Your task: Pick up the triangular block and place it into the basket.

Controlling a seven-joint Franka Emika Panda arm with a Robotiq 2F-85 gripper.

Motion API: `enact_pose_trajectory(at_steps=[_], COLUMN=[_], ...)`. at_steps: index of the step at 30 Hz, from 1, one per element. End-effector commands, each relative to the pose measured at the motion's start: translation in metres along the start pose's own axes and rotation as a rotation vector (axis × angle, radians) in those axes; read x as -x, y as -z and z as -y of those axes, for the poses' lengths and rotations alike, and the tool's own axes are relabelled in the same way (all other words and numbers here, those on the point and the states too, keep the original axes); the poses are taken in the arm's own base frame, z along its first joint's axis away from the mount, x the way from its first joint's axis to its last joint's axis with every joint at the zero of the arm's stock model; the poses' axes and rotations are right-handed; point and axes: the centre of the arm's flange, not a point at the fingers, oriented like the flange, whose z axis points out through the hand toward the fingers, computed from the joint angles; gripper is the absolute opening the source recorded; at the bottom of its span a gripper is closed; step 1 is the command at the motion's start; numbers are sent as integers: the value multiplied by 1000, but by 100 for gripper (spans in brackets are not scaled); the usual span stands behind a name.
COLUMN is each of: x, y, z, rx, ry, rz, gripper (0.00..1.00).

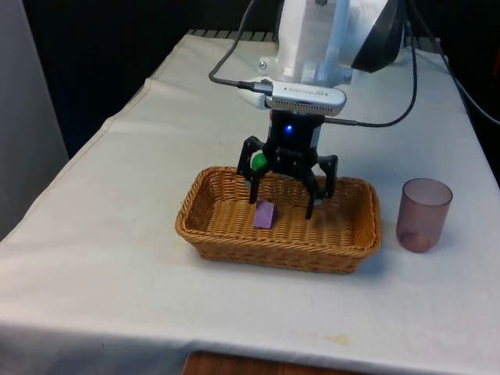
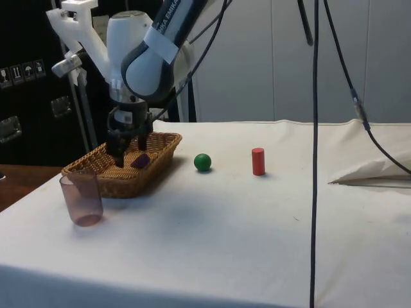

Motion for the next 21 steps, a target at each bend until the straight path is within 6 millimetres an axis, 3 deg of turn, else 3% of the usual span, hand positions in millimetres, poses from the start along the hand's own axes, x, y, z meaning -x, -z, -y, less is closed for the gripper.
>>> enact_pose_trajectory(at_steps=[1, 21], x=[-2, -25], y=[8, 75], z=[-1, -8], rx=[-6, -16], ry=[-2, -4], rz=[2, 3], gripper=[100, 100])
